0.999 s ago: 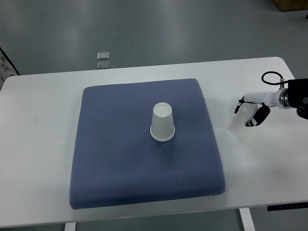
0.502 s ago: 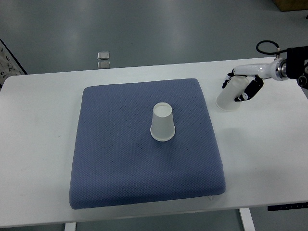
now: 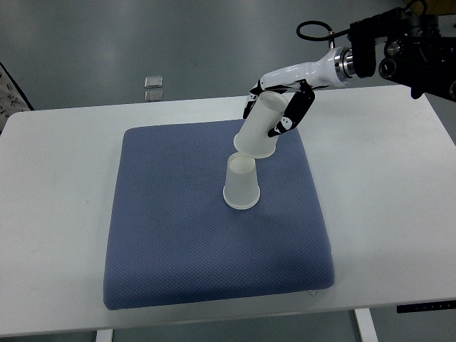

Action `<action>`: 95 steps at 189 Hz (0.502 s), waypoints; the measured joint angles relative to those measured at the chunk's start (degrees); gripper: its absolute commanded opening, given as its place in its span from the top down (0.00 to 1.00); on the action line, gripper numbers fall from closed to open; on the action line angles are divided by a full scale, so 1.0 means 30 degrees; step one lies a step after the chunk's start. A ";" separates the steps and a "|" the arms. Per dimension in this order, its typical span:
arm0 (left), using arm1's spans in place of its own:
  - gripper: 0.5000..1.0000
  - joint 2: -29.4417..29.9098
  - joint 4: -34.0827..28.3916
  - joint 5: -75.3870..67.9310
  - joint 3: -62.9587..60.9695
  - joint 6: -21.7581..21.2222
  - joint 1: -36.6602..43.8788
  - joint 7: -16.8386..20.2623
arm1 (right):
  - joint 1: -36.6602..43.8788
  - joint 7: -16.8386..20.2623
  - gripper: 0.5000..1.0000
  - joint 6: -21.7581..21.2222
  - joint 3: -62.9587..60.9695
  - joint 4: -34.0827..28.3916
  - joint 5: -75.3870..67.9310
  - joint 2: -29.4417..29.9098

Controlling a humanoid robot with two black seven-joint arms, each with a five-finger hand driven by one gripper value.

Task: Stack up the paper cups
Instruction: 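Carry the held cup over the inverted cup and lower it on top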

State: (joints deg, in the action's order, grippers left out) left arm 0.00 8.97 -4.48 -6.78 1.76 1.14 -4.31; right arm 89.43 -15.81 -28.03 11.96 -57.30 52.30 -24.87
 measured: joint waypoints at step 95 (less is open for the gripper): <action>0.00 0.0000 0.0000 0.0000 -0.0012 0.0000 0.0003 0.0000 | 0.1360 0.0105 0.66 0.0312 0.1311 -0.0904 0.0340 0.1689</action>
State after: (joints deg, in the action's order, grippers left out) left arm 0.00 8.97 -4.48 -6.82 1.76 1.15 -4.31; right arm 93.52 -15.50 -27.09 15.90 -60.01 53.32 -19.80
